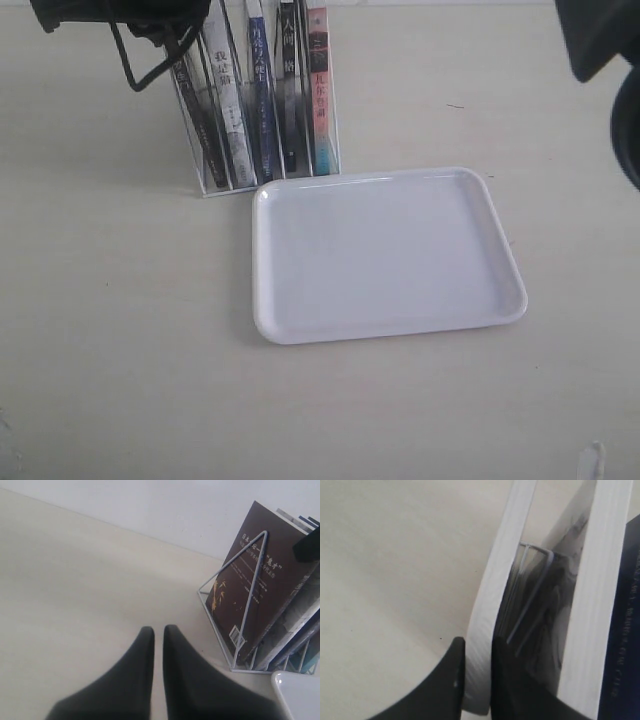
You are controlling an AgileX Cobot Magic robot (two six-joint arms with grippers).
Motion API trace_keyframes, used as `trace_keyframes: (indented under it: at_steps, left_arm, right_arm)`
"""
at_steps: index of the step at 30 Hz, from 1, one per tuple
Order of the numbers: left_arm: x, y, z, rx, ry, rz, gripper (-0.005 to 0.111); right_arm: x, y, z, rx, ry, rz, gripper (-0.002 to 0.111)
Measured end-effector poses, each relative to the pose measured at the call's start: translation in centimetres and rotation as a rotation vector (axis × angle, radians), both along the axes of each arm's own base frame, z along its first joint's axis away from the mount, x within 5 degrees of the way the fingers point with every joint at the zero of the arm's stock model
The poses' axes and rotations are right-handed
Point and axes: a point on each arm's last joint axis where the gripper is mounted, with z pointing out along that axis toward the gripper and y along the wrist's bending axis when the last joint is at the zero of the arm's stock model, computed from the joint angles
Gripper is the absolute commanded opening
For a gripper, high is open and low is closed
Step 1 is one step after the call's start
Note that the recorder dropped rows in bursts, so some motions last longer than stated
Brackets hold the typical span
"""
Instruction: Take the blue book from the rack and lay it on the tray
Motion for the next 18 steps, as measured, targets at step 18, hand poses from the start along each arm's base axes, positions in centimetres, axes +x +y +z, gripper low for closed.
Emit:
trace_keyframes:
  at_steps: [18]
  left_arm:
    - [0.00,0.00,0.00,0.000,0.000,0.000,0.006]
  right_arm:
    - [0.02,-0.37,0.71,-0.005,-0.026,-0.010,0.000]
